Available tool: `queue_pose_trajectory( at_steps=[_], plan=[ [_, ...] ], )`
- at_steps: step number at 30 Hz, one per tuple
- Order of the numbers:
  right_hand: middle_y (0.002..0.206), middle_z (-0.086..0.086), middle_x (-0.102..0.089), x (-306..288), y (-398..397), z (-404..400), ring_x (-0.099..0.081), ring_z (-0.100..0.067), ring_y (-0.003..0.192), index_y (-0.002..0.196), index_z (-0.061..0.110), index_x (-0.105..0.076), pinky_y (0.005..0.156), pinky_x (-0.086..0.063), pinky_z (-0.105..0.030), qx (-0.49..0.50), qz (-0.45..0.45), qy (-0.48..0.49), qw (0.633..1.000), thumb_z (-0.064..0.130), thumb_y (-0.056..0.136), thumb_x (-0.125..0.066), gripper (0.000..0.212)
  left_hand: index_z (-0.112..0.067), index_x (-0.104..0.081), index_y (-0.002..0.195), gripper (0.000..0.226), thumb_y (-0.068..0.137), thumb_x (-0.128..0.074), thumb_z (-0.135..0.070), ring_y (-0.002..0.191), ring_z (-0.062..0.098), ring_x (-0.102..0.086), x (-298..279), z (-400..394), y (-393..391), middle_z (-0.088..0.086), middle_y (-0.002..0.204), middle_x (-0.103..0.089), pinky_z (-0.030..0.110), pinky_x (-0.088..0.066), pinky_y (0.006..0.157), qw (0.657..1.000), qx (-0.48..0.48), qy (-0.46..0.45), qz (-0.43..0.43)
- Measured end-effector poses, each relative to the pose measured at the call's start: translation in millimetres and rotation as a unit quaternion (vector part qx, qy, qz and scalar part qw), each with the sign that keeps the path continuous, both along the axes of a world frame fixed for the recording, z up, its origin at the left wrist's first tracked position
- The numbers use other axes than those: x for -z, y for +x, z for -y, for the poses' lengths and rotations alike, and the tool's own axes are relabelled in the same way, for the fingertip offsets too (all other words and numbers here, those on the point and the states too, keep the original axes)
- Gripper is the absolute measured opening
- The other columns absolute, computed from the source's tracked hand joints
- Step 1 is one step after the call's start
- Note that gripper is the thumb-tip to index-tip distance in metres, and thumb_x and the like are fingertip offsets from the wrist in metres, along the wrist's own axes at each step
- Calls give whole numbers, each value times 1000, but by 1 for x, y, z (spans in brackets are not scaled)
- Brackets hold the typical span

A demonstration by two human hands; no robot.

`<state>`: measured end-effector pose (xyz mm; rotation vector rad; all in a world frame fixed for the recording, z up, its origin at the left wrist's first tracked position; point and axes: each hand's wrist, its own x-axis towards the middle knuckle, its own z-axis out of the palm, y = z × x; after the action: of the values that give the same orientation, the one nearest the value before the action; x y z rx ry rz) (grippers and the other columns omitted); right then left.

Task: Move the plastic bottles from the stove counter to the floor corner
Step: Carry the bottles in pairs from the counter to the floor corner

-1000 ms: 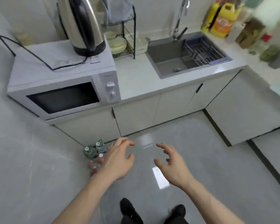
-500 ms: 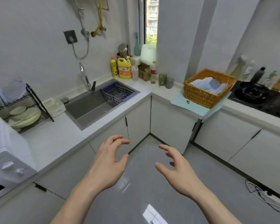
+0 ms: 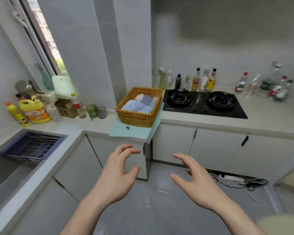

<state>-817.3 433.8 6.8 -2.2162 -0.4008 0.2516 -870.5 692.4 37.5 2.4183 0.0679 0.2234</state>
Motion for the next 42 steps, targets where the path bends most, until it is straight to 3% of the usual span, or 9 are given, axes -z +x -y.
queue_pose_trajectory(
  at_steps=[2, 6, 10, 14, 16, 22, 26, 33, 42],
  plan=[
    [150, 36, -36, -4, 25, 11, -38, 6, 140, 142, 53, -42, 120, -35, -34, 40, 7, 0, 999, 48, 91, -66, 56, -48, -54, 124, 37, 92, -64, -33, 131, -3, -38, -2, 6, 38, -33, 140, -34, 20, -35, 104, 999, 32, 7, 13],
    [145, 39, -40, -12, 63, 33, -39, 9, 138, 140, 52, -45, 119, -37, -33, 110, 24, 6, 994, 44, 92, -68, 54, -44, -56, 125, 36, 92, -65, -32, 133, -6, -36, -5, 24, 113, -31, 139, -36, 16, -31, 109, 995, 102, 6, 21],
    [143, 40, -41, -17, 93, 67, -40, 12, 136, 139, 51, -46, 116, -40, -30, 182, 30, 12, 983, 43, 92, -68, 53, -44, -55, 126, 38, 92, -65, -32, 128, -5, -38, -10, 64, 178, -27, 143, -36, -4, -23, 92, 983, 179, 23, 14],
    [142, 41, -41, -21, 123, 111, -40, 15, 133, 139, 51, -47, 113, -42, -28, 232, 36, 22, 972, 40, 92, -69, 53, -47, -52, 126, 39, 90, -64, -34, 130, -4, -40, -15, 114, 232, -28, 143, -35, 14, -30, 101, 970, 242, 17, 17],
    [141, 42, -41, -21, 142, 136, -41, 15, 133, 138, 52, -47, 112, -42, -27, 246, 39, 30, 968, 40, 91, -70, 53, -47, -52, 126, 40, 90, -64, -34, 132, -3, -38, -17, 140, 257, -27, 143, -35, 15, -29, 104, 966, 256, 22, 25],
    [140, 35, -44, -32, 208, 207, -43, 11, 132, 138, 50, -48, 113, -40, -25, 243, 38, 42, 968, 35, 93, -70, 53, -43, -53, 128, 39, 91, -64, -34, 135, -2, -37, -23, 213, 319, -26, 145, -34, 19, -32, 110, 969, 244, 15, 28],
    [144, 34, -40, -44, 257, 248, -39, 21, 126, 139, 51, -46, 111, -36, -19, 214, 35, 48, 975, 32, 94, -69, 53, -45, -53, 128, 39, 92, -65, -35, 135, -5, -34, -30, 248, 351, -30, 144, -34, 17, -29, 109, 976, 216, 17, 37],
    [146, 37, -40, -49, 332, 290, -40, 14, 133, 136, 57, -47, 116, -40, -28, 186, 57, 69, 979, 38, 91, -70, 54, -48, -53, 125, 38, 91, -66, -37, 134, -6, -34, -30, 279, 403, -34, 143, -33, 11, -24, 105, 983, 180, 26, 31],
    [146, 36, -41, -39, 426, 333, -40, 19, 129, 138, 56, -47, 112, -41, -24, 205, 54, 55, 976, 36, 93, -70, 54, -50, -52, 127, 40, 92, -65, -38, 134, -8, -33, -18, 317, 513, -38, 146, -29, 20, -32, 108, 981, 192, -2, 10]
  ],
)
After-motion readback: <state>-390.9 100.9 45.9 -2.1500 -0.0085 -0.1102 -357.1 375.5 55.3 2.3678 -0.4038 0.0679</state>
